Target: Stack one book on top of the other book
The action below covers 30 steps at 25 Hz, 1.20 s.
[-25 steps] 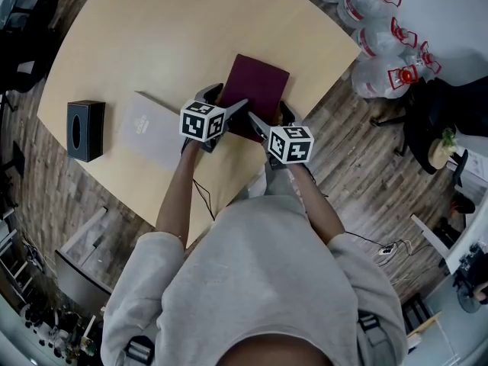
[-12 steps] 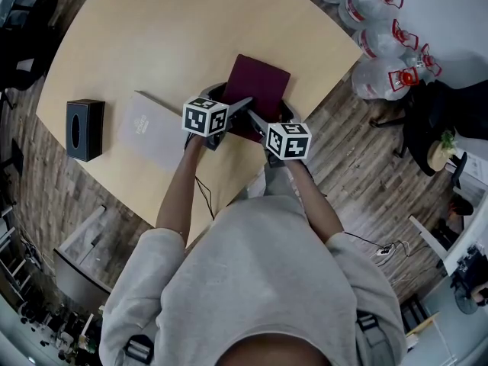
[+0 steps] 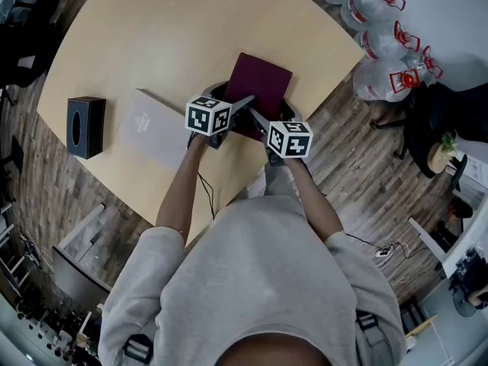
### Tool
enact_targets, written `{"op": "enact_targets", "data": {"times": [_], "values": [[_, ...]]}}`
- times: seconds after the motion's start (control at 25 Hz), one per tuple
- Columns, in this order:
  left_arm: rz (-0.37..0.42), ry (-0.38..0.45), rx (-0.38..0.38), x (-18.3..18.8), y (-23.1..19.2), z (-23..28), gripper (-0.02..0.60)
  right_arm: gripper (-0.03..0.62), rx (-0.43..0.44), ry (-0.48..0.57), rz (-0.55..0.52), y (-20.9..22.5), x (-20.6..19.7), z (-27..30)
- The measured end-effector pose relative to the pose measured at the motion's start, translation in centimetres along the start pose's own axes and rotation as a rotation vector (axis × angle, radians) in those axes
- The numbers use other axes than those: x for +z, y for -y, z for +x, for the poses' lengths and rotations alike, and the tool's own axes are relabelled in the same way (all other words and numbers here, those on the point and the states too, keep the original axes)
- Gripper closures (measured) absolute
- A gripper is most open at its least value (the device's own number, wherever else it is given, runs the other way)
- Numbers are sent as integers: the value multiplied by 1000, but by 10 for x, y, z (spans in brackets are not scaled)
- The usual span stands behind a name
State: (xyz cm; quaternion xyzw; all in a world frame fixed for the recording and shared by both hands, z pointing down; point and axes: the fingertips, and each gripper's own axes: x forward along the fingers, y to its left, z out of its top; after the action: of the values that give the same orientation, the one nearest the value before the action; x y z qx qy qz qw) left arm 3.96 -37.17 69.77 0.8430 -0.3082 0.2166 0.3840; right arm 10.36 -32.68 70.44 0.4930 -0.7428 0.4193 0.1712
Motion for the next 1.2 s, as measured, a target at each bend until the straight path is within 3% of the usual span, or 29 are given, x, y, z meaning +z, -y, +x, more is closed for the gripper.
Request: {"op": "enact_targets", "data": {"times": [0.44,1.2], "values": [[46,42,55,8,7,-11,225,152,13,54,-38,-5,7,-7],[103,199,117,34,45,-47,235,184,-46,252,-292,-20,45,-49]]}}
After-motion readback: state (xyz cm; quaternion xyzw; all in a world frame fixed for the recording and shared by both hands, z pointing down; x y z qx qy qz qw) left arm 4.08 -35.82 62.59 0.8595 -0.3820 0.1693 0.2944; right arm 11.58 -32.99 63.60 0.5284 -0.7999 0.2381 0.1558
